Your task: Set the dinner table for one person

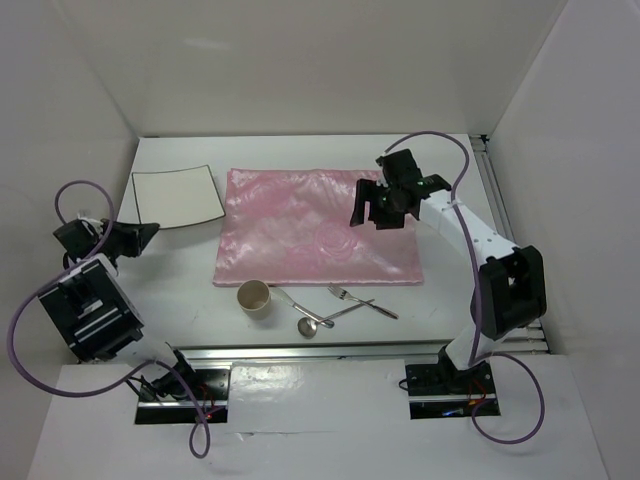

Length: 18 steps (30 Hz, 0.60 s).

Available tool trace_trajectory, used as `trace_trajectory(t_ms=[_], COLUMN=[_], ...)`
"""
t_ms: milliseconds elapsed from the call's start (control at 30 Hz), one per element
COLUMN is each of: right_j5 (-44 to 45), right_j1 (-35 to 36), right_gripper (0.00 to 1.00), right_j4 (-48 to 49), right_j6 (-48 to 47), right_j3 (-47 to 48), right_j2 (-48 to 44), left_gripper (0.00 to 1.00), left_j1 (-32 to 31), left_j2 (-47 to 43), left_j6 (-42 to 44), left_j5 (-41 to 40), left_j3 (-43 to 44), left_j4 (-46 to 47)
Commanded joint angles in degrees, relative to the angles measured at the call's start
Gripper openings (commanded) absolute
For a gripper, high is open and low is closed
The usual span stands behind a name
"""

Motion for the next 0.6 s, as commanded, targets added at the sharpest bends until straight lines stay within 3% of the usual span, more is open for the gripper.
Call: trace_trajectory(t_ms=[0, 267, 567], right_j5=[0.93, 2.07, 4.27], right_j1=[1.18, 1.18, 1.18], right_gripper=[0.81, 0.81, 0.81], right_j4=[-1.44, -1.44, -3.11], right_j6=[0.30, 0.83, 0.83], right_j3=[2.99, 2.99, 5.18], right_j2=[-3.30, -3.83, -5.05], left_gripper=[0.00, 0.00, 0.00], left_j1=[-1.79, -11.09, -26.38], left_j2=[-4.79, -7.51, -9.98], left_j6=[-4.10, -3.58, -12.44], left_j5=[8.02, 8.55, -0.05], left_j3=[4.80, 11.39, 5.34], left_j4=[9.67, 4.85, 11.77])
